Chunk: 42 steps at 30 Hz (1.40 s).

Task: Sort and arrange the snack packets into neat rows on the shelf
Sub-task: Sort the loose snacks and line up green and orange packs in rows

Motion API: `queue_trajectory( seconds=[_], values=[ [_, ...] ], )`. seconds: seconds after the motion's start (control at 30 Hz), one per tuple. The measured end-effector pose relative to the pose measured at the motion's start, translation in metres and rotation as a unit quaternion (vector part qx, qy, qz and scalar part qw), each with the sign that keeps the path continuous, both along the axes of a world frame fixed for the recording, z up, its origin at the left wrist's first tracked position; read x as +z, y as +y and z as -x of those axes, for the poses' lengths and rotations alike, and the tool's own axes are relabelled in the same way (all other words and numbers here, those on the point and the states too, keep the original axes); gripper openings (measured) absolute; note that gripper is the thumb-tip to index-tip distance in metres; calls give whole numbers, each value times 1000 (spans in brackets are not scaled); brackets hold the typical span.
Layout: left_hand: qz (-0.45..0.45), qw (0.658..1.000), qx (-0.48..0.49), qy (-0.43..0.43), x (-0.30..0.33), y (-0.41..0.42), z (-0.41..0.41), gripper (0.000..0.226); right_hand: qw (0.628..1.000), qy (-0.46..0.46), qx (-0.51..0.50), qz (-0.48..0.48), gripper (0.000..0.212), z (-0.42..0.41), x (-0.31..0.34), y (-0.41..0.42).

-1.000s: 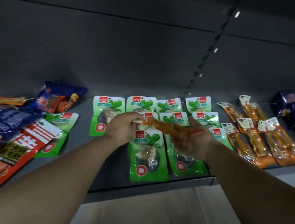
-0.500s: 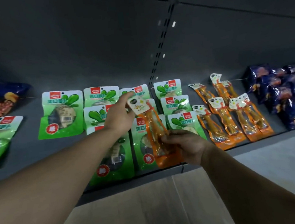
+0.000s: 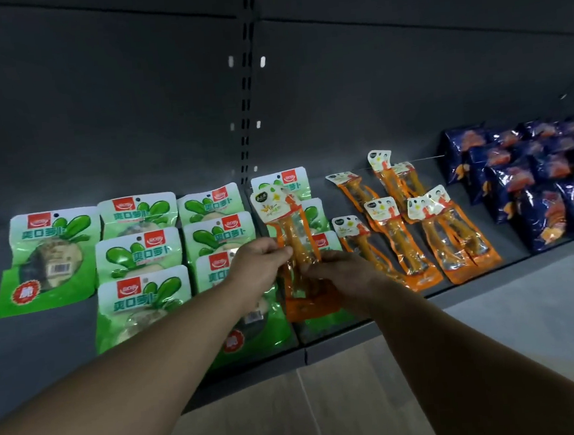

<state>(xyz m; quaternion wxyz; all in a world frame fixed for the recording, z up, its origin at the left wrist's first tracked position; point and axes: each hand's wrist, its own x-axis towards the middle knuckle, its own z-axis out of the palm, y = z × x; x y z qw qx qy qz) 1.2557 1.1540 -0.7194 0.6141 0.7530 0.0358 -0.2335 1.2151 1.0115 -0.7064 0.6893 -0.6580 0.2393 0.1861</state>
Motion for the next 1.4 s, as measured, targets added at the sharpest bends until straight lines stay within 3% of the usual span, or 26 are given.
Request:
queue_trajectory(
  seconds=[0.2, 0.3, 0.4, 0.57, 0.7, 0.87, 1.07, 1.17, 1.4],
  values=[
    [-9, 997, 80, -10, -4, -38, -8, 15, 995, -29, 29, 95, 14, -20, -1, -37],
    [4, 995, 102, 2, -9, -59, -9, 20, 981, -51, 41, 182, 33, -21, -6, -60],
    [4, 994, 111, -10, -16, -81, -4, 9, 978, -88, 23, 186, 25, -23, -14, -79],
    [-174, 980, 13, -99, -32, -99, 15, 37, 967, -82, -70, 229, 21, -42, -30, -111],
    [-400, 874, -155, -230, -37, -100, 28, 53, 953, -75, -86, 281, 24, -70, -33, -123],
    [-469, 836, -216, -185, -42, -98, 47, 63, 945, -84, -65, 309, 22, -102, -37, -113],
    [-497, 824, -225, -153, -48, -97, 52, 65, 931, -70, -57, 354, 19, -120, -47, -110],
    [-508, 817, -238, -135, -46, -100, 51, 66, 904, -46, -2, 425, 18, -120, -51, -108],
    [-516, 809, -251, -123, -43, -102, 47, 69, 876, -14, 23, 481, 36, -116, -51, -104]
  ],
)
